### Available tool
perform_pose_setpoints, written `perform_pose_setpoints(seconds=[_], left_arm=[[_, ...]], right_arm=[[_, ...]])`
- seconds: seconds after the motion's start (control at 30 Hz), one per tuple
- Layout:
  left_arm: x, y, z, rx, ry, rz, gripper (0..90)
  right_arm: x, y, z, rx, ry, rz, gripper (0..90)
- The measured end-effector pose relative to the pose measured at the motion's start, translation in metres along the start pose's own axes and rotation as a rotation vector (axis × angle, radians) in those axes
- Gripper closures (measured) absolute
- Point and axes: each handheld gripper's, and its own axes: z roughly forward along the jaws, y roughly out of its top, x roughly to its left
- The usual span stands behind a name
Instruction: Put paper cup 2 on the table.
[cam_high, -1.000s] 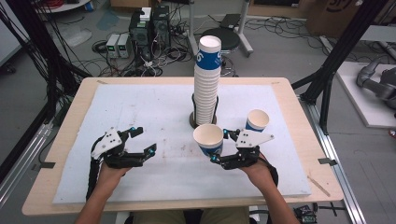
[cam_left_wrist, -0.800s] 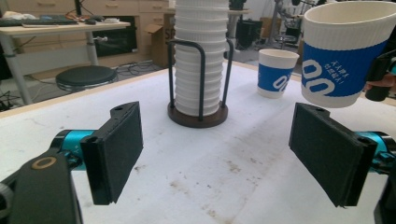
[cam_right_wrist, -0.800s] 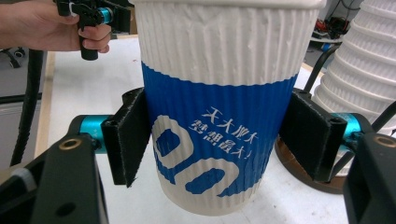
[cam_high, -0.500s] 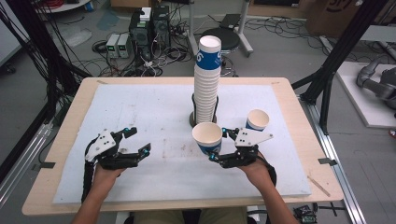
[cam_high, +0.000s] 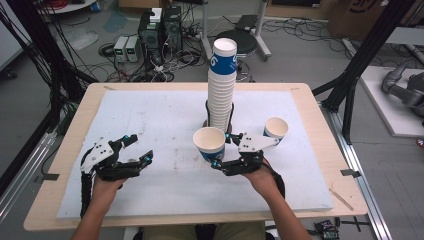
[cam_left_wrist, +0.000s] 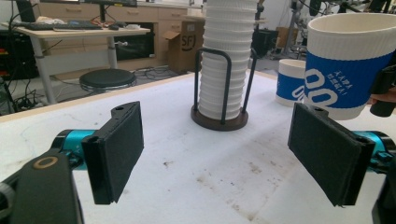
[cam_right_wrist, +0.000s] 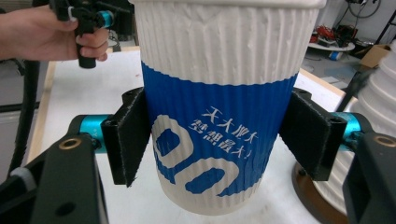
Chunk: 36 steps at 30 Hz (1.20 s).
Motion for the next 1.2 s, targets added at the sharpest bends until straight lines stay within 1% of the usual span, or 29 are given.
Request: perform_pose_setpoints(seconds=[0.27, 0.4, 0.53, 0.7, 0.97, 1.07, 1.2], left_arm=[[0.006, -0.001, -0.009, 0.001, 0.029, 0.000, 18.3], [0.007, -0.002, -0.012, -0.005, 0.041, -0.007, 18.3], [0.009, -0.001, -0.014, -0.011, 0.051, -0.004, 18.3], [0.010, -0.002, -0.015, -0.009, 0.058, -0.003, 18.2], [0.009, -0.003, -0.013, -0.001, 0.051, -0.001, 18.2], [0.009, -0.004, -0.013, 0.000, 0.049, -0.004, 18.2], [0.009, -0.004, -0.013, 0.003, 0.049, -0.002, 18.3]], right_arm=[[0.003, 0.008, 0.037, -0.018, 0.007, -0.004, 28.5], [0.003, 0.008, 0.056, -0.025, 0.007, 0.019, 28.5], [0.003, 0.007, 0.070, -0.027, 0.003, 0.035, 28.5], [0.003, 0.006, 0.087, -0.041, -0.016, 0.062, 28.4], [0.005, -0.001, 0.114, -0.011, -0.024, 0.093, 28.0], [0.006, -0.003, 0.120, -0.006, -0.024, 0.119, 28.0], [0.008, -0.007, 0.129, 0.022, -0.028, 0.124, 28.0]])
